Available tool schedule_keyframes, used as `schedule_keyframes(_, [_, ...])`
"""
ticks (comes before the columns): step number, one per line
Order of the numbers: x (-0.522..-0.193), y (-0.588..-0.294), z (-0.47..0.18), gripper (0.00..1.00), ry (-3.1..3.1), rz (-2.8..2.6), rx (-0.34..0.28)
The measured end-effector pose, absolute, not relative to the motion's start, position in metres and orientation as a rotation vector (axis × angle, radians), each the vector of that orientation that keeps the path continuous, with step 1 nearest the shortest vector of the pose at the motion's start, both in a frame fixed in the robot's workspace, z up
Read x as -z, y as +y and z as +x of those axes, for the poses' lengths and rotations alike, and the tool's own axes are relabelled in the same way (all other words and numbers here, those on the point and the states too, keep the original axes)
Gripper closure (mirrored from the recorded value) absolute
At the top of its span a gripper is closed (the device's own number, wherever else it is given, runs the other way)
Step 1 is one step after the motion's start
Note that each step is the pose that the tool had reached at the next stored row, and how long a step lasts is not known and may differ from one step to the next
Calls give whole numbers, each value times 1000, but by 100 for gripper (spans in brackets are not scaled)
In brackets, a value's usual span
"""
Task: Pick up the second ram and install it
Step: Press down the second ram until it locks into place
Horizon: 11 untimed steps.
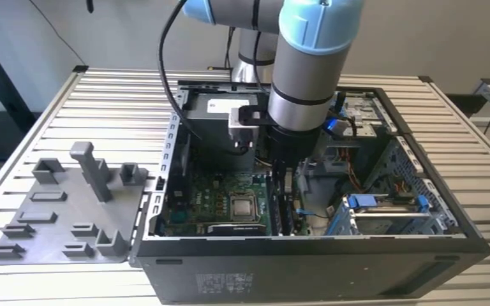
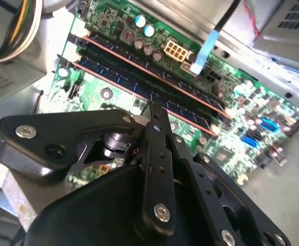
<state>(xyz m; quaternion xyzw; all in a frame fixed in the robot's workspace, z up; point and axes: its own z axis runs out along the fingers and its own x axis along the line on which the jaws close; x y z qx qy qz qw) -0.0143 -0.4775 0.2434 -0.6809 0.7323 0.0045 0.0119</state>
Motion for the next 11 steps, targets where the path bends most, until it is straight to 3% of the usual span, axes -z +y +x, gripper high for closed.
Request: schedule_keyframes(11, [-261, -478, -14, 89, 2283, -2123, -14])
